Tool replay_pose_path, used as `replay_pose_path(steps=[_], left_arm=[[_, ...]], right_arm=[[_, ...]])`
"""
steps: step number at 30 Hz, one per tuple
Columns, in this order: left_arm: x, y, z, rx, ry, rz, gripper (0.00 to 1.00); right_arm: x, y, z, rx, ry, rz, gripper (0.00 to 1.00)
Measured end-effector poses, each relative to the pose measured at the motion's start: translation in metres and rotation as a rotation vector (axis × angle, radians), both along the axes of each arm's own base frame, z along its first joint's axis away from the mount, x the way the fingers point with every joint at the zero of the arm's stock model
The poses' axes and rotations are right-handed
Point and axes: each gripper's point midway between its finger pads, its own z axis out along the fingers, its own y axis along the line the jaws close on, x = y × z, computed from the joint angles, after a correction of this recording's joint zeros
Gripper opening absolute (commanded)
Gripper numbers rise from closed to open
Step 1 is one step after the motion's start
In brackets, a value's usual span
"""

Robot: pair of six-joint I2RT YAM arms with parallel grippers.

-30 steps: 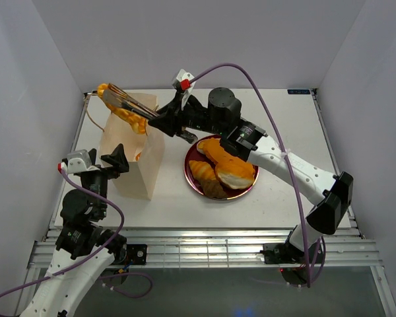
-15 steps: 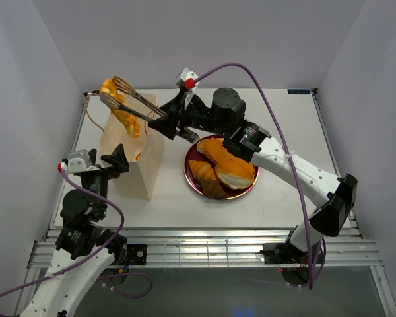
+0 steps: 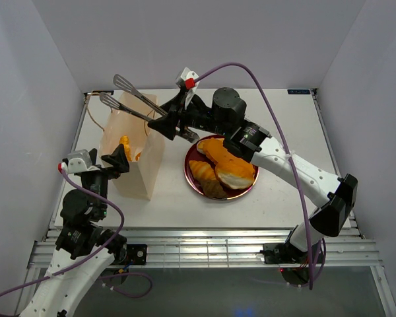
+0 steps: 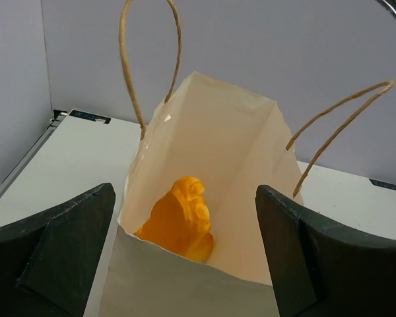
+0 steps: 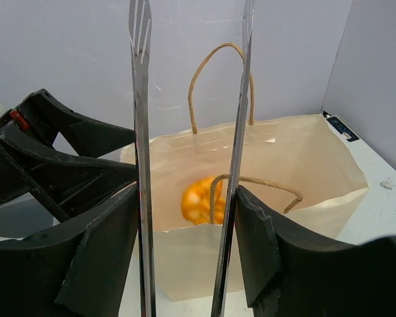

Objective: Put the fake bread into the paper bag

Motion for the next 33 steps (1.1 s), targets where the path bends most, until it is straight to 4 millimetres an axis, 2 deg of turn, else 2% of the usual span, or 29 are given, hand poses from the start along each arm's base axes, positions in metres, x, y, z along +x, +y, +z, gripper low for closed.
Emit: replay_pose_path(steps=[9, 13, 16, 21, 24, 26, 28, 30, 33], left_arm=[[0.0, 0.0, 0.0, 0.0, 0.0, -0.001, 0.98], [0.0, 0.0, 0.0, 0.0, 0.0, -0.002, 0.98], [0.0, -0.001, 0.0, 0.0, 0.0, -0.002, 0.98], [0.0, 0.0, 0.0, 0.003, 0.0, 0.0, 0.98], [0.0, 0.0, 0.0, 0.003, 0.001, 0.003, 0.98], [0.0, 0.001, 0.0, 0.004, 0.001, 0.004, 0.98], [0.0, 0.001, 0.0, 0.005, 0.001, 0.005, 0.97], [0.0, 0.001, 0.0, 0.006, 0.001, 0.005, 0.94], [0.0, 0.001, 0.0, 0.006, 0.001, 0.005, 0.95]], right_arm=[[0.001, -0.003, 0.004, -0.007, 0.002, -0.018, 0.62], [0.003, -0.014, 0.015, -0.007, -0.015, -0.062, 0.62], [0.001, -0.03, 0.03, 0.006, -0.031, -0.107, 0.62], [-0.009, -0.071, 0.071, 0.077, -0.081, -0.204, 0.61], [-0.017, -0.098, 0.079, 0.105, -0.089, -0.256, 0.62], [-0.022, -0.118, 0.068, 0.107, -0.08, -0.301, 0.61], [-0.023, -0.134, 0.046, 0.087, -0.059, -0.354, 0.62], [-0.02, -0.149, 0.013, 0.044, -0.021, -0.413, 0.61], [-0.018, -0.169, -0.05, -0.056, 0.057, -0.496, 0.62]])
